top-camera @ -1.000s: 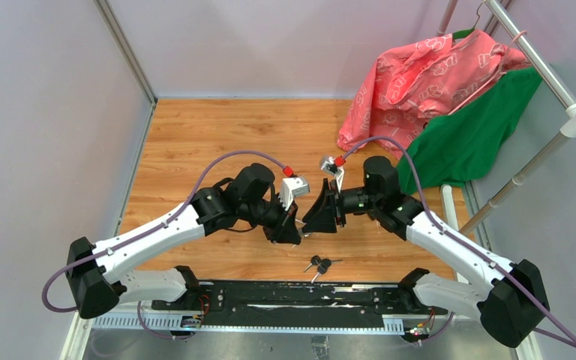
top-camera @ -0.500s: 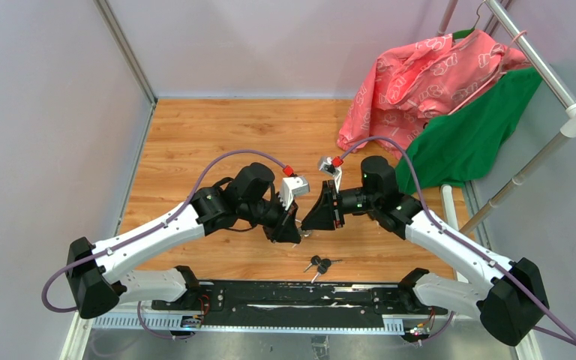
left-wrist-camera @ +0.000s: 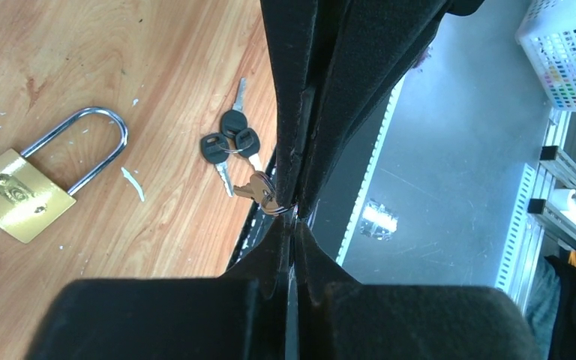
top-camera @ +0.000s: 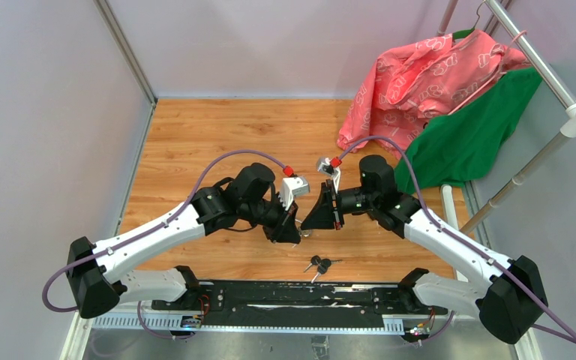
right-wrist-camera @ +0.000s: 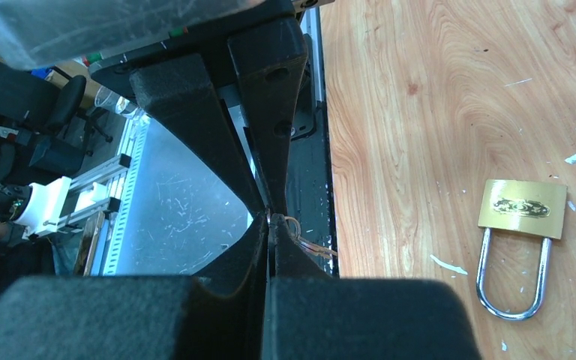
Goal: Unlock with the key
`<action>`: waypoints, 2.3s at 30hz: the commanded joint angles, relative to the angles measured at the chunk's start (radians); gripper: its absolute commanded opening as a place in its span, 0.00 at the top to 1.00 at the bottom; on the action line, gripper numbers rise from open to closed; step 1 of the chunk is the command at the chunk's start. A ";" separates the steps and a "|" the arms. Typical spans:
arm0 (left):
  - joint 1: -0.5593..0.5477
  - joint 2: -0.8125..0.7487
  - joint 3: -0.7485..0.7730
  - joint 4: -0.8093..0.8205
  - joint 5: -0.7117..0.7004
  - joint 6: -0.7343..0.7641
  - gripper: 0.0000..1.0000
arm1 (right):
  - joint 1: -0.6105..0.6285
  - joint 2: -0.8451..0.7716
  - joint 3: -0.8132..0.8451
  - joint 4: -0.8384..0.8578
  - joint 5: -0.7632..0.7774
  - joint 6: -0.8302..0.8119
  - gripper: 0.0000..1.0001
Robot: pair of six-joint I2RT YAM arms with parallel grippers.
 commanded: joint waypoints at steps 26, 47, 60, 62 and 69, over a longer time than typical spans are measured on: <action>-0.083 0.112 -0.085 0.141 -0.659 0.000 0.17 | -0.012 -0.065 0.083 -0.373 0.987 -0.017 1.00; -0.085 0.603 0.153 0.084 -0.841 0.103 0.20 | -0.013 -0.207 0.072 -0.439 1.139 -0.049 1.00; -0.022 0.732 0.216 0.111 -0.879 0.078 0.22 | -0.013 -0.218 0.076 -0.454 1.137 -0.058 1.00; 0.013 0.741 0.220 0.120 -0.875 0.058 0.23 | -0.012 -0.221 0.079 -0.459 1.140 -0.057 1.00; 0.083 0.788 0.247 0.065 -0.946 0.000 0.26 | -0.012 -0.217 0.088 -0.466 1.144 -0.055 1.00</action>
